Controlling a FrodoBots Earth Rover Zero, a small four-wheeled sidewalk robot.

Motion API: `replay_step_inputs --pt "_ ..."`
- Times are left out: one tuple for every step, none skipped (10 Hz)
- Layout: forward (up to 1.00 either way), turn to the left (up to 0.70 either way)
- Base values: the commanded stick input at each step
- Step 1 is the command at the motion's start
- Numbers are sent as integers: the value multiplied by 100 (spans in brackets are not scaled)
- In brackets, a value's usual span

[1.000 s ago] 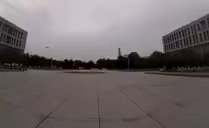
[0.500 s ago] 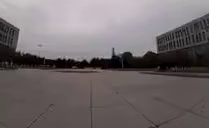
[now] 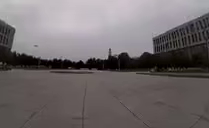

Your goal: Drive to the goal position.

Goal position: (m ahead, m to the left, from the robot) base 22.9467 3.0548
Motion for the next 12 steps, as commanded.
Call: replay_step_inputs --pt "70 -34" --pt "70 -34" --pt "70 -4" --pt "70 1" --pt "70 1" --pt "70 1" --pt "70 1" --pt "70 1" --pt "70 1" --pt "70 1" --pt "70 1" --pt "70 1"
